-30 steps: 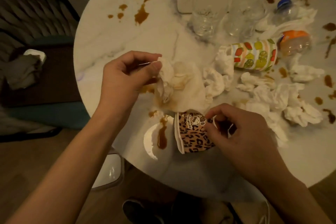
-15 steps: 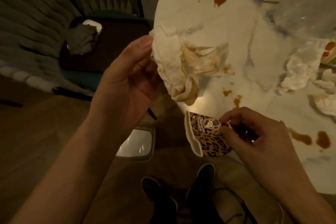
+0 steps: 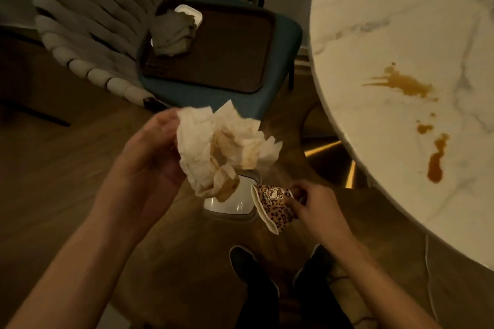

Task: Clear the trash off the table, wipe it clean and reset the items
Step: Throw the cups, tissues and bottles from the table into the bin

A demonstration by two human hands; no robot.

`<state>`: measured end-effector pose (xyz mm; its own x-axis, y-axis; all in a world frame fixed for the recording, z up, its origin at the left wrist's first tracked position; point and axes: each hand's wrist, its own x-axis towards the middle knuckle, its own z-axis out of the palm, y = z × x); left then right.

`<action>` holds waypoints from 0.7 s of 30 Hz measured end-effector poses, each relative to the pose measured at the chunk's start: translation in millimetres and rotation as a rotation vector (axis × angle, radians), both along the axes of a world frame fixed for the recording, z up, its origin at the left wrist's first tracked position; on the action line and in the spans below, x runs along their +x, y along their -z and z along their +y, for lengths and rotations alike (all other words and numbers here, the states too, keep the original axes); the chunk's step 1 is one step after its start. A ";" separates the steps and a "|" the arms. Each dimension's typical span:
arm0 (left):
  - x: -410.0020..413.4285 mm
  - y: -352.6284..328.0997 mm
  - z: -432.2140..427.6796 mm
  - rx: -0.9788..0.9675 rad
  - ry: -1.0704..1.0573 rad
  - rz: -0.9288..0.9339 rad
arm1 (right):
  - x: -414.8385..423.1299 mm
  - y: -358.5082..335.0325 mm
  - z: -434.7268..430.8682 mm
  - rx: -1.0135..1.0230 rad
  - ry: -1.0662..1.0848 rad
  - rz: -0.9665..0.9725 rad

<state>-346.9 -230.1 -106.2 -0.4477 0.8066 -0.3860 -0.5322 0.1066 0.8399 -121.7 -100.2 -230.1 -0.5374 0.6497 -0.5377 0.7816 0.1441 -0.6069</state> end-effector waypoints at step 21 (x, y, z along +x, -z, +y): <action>-12.0 271.1 -61.4 -0.291 -0.186 -0.345 | -84.3 298.3 -21.4 -0.005 -0.207 -0.288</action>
<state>-359.0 -291.5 -377.4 -0.3805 0.5619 -0.7345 -0.8063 0.1875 0.5611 -206.1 -121.6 -528.4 -0.4831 0.5400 -0.6892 0.8753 0.3151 -0.3667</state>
